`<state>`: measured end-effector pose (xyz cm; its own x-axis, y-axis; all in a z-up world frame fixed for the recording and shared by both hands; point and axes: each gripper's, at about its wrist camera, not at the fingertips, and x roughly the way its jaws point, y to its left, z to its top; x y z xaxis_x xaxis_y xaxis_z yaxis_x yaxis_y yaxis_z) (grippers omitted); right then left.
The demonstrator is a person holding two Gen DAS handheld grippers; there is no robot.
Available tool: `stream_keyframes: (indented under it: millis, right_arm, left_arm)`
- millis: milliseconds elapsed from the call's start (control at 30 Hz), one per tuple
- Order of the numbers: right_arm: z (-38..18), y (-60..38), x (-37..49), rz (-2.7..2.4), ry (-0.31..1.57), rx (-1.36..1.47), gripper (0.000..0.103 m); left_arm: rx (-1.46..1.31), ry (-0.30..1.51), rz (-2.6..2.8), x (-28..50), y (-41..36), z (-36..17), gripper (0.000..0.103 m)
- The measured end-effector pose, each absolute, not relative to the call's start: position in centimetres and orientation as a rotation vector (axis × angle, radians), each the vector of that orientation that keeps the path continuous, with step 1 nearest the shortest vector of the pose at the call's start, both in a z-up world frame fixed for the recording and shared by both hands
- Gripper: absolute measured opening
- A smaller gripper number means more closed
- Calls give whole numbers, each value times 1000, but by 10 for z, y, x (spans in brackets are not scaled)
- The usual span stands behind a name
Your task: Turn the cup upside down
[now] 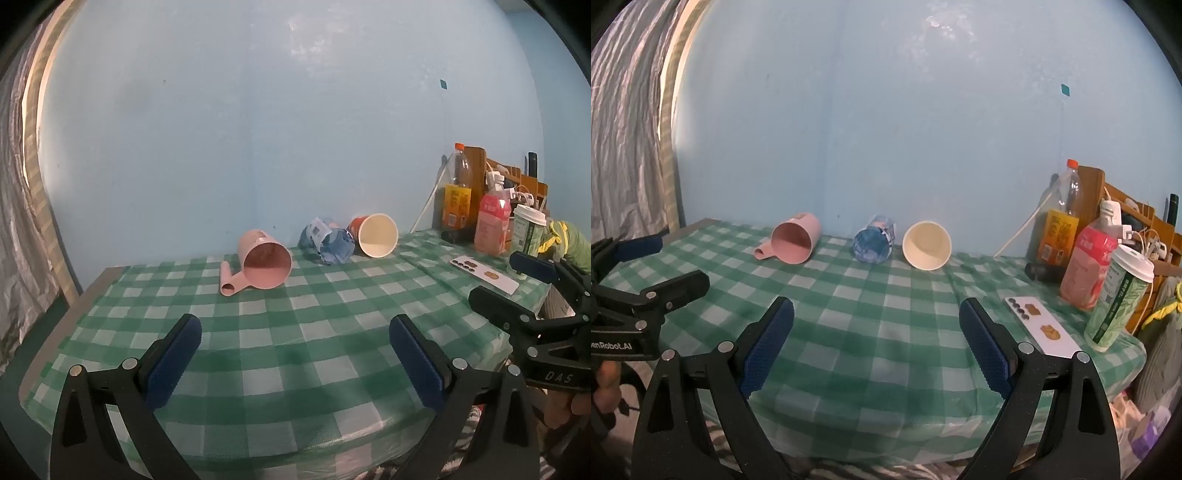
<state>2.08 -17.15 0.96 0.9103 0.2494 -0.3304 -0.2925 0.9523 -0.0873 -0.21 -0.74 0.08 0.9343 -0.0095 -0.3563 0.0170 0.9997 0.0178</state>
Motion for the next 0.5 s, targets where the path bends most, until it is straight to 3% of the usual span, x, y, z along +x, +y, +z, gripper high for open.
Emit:
stream_keyframes:
  millis: [500]
  right_arm:
    - [8, -170, 23, 285, 331, -150, 90]
  left_arm:
    - [6, 359, -34, -3, -6, -1, 103]
